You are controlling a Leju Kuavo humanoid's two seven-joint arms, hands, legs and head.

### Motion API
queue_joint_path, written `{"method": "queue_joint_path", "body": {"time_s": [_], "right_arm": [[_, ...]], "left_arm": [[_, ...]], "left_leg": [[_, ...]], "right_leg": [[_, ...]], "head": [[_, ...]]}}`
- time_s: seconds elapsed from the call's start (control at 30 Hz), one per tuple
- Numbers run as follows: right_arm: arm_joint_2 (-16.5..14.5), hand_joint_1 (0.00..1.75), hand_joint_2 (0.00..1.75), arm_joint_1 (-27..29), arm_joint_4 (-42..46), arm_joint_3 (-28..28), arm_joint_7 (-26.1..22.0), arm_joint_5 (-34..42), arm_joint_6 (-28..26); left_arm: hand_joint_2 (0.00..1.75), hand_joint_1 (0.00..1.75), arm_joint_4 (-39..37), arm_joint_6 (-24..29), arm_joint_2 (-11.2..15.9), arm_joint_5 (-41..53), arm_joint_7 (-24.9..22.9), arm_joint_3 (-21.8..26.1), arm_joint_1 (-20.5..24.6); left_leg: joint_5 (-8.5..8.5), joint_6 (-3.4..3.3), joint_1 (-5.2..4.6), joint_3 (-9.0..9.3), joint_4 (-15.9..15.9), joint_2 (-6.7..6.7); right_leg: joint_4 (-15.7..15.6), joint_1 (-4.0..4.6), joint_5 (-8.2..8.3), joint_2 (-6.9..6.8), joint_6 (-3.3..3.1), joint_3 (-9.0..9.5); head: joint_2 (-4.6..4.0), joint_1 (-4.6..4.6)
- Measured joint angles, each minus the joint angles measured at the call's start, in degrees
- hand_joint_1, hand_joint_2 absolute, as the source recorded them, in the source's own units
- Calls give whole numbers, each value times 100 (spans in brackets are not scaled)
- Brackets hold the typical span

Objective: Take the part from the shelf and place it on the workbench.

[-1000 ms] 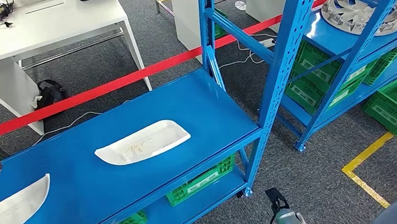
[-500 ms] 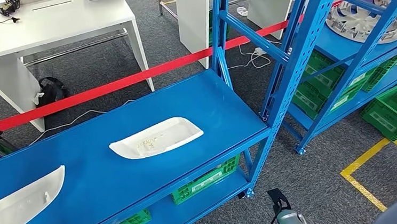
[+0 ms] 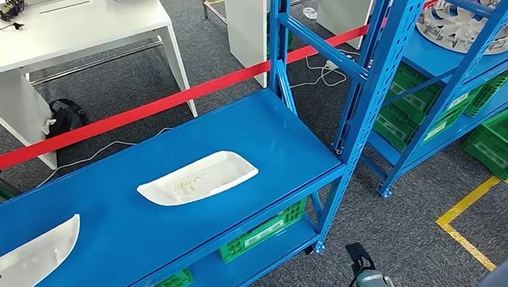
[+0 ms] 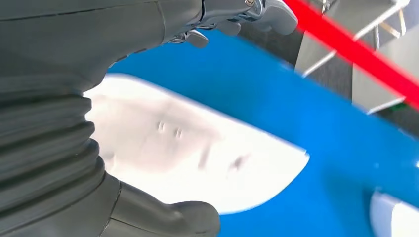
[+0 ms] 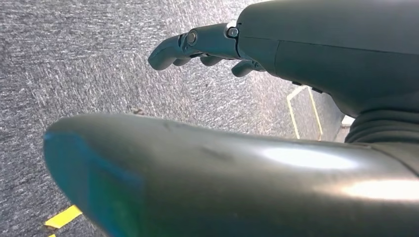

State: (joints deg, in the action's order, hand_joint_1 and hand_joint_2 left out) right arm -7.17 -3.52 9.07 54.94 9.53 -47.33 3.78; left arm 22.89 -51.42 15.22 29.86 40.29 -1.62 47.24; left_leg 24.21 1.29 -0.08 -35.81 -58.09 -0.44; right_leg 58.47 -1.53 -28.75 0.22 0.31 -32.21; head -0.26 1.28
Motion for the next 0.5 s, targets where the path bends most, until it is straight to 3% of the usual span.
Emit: {"method": "queue_joint_path", "body": {"time_s": [0.27,0.5], "right_arm": [[0,0,0,1,0,85,2,29,-2],[0,0,0,-2,0,96,0,28,-17]], "left_arm": [[175,0,173,53,153,-123,1,-715,-520],[175,0,171,102,200,-109,1,-1136,-634]], "left_leg": [[2,0,0,0,1,0],[1,0,0,0,1,-1]], "right_leg": [[0,-2,-5,-1,2,-1],[0,-2,-5,-2,2,1]], "head": [[0,0],[0,-1]]}}
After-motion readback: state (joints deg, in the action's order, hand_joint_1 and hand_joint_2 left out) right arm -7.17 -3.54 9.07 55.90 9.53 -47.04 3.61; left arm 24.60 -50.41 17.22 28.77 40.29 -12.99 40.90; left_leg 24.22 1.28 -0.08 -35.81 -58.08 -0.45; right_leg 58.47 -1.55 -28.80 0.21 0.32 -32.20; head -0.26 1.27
